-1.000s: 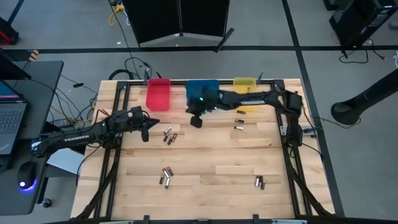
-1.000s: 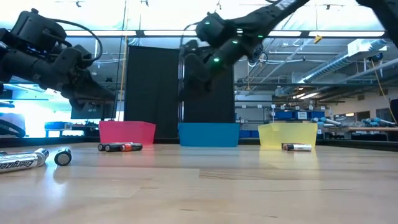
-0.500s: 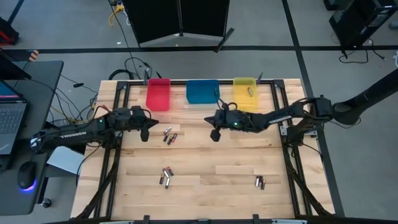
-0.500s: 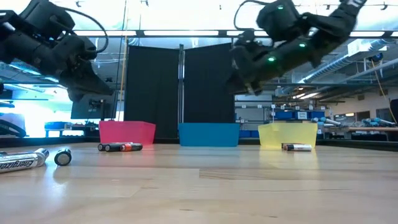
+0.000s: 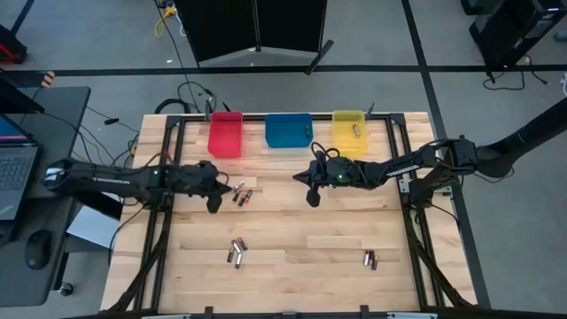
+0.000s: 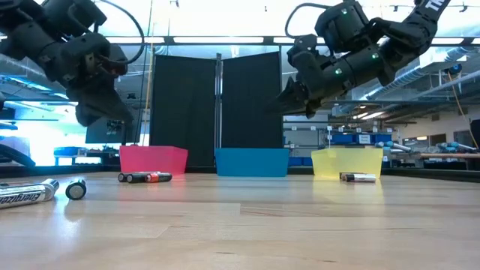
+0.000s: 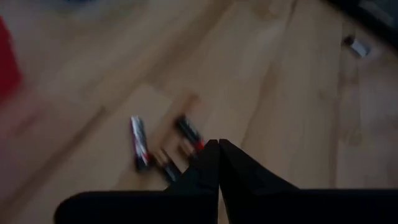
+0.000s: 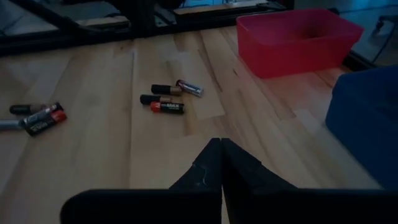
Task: Sort batteries
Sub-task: Put the brown battery into the red bin
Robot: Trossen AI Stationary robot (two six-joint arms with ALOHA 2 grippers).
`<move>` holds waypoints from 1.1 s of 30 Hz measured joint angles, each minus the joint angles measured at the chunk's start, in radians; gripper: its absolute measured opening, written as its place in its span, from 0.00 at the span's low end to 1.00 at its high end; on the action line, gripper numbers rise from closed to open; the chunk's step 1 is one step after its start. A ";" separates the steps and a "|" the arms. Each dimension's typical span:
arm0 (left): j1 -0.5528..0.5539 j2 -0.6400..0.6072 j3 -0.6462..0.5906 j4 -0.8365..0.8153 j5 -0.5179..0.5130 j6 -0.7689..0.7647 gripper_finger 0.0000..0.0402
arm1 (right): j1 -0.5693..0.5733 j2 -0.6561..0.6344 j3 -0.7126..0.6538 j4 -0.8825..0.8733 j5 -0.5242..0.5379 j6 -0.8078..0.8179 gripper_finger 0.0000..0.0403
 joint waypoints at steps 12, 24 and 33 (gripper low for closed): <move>-0.130 0.317 0.100 -0.058 -0.078 -0.339 0.05 | -0.001 0.001 0.000 -0.007 -0.001 -0.030 0.03; -0.134 0.474 0.100 0.005 -0.152 -0.370 0.36 | -0.001 0.002 0.000 -0.025 -0.002 -0.048 0.04; -0.134 0.529 0.099 0.010 -0.206 -0.391 0.45 | -0.001 0.002 0.000 -0.025 -0.002 -0.041 0.05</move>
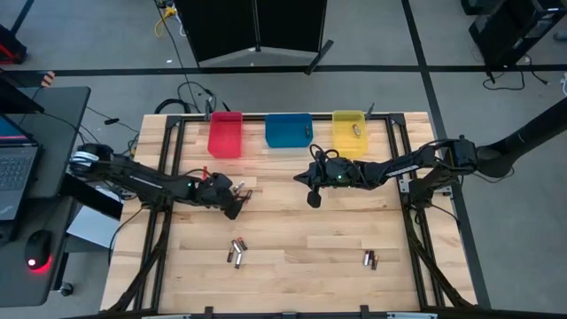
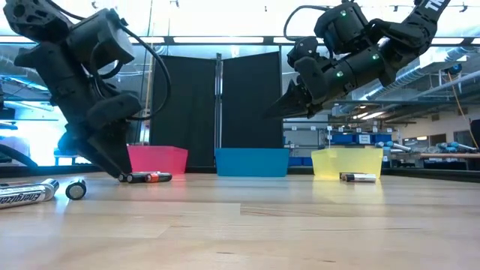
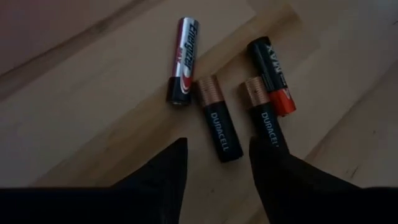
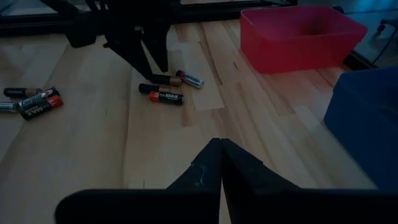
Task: Sort batteries
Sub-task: Put the brown battery into the red bin
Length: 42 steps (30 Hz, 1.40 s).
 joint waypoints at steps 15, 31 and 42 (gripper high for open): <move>0.000 0.054 0.002 0.019 -0.034 -0.006 0.39 | 0.000 0.000 0.000 0.000 0.000 -0.006 0.05; -0.007 0.064 0.001 -0.038 -0.060 -0.091 0.12 | 0.000 0.000 0.000 -0.004 0.000 -0.016 0.03; -0.034 0.036 0.267 -0.487 -0.123 -0.036 0.12 | 0.000 0.000 0.000 -0.004 0.000 -0.033 0.04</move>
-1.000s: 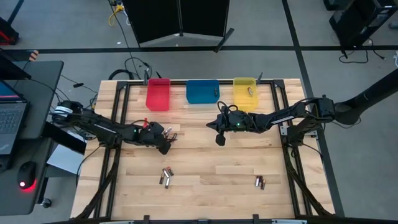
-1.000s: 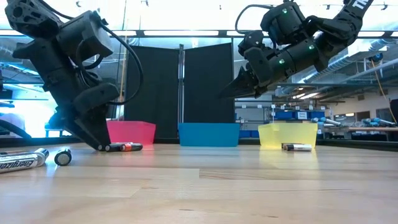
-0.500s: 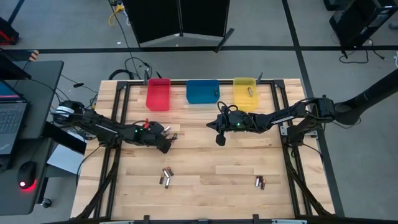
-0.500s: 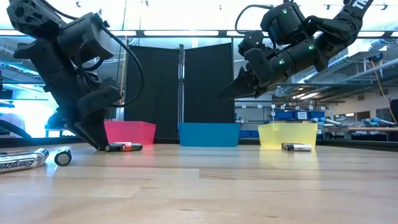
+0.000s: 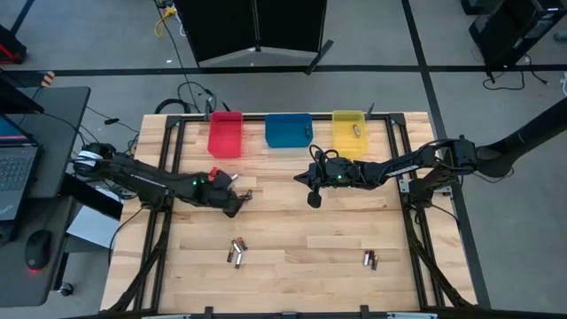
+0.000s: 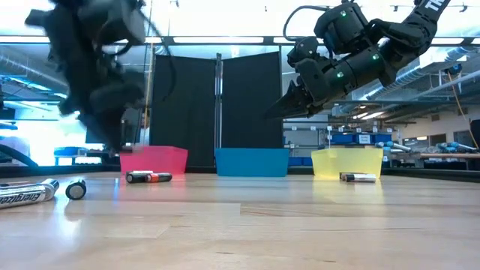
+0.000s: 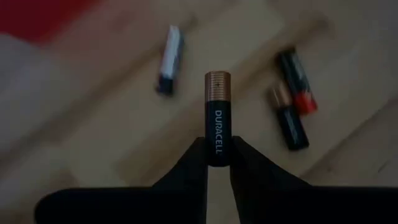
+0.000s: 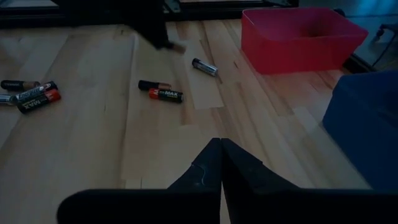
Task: Sort batteries
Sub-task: Put the brown battery into the red bin
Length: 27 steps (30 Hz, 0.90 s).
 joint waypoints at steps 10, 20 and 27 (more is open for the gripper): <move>0.255 -0.049 0.172 -0.061 0.020 0.352 0.12 | 0.000 0.000 -0.011 0.001 0.000 -0.008 0.04; 0.702 -0.034 0.177 0.046 0.228 0.654 0.12 | 0.000 0.000 -0.040 0.008 0.010 0.010 0.03; 0.912 0.104 0.178 0.211 0.324 0.782 0.12 | 0.000 0.000 -0.040 0.016 0.013 0.012 0.03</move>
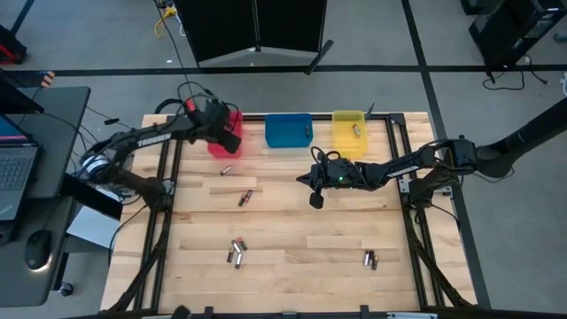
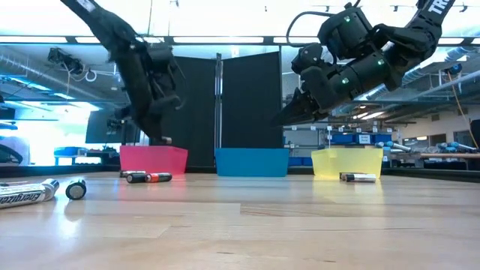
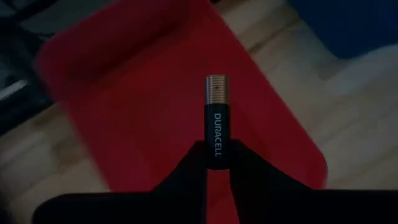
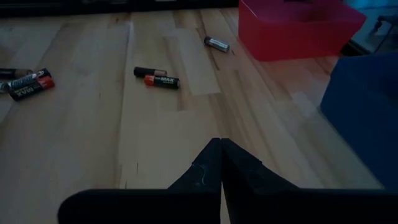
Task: Sort batteries
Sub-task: Put the brown battery into the red bin
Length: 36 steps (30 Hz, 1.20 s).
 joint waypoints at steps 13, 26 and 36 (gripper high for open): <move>0.087 0.304 0.149 0.004 0.006 0.097 0.12 | 0.000 0.000 0.000 -0.001 0.008 0.026 0.03; 0.087 0.396 0.193 -0.033 -0.022 0.112 0.13 | 0.000 0.000 0.000 -0.001 0.008 0.034 0.03; 0.085 0.365 0.203 -0.047 -0.045 0.195 0.29 | 0.000 0.000 0.000 -0.001 0.008 0.034 0.04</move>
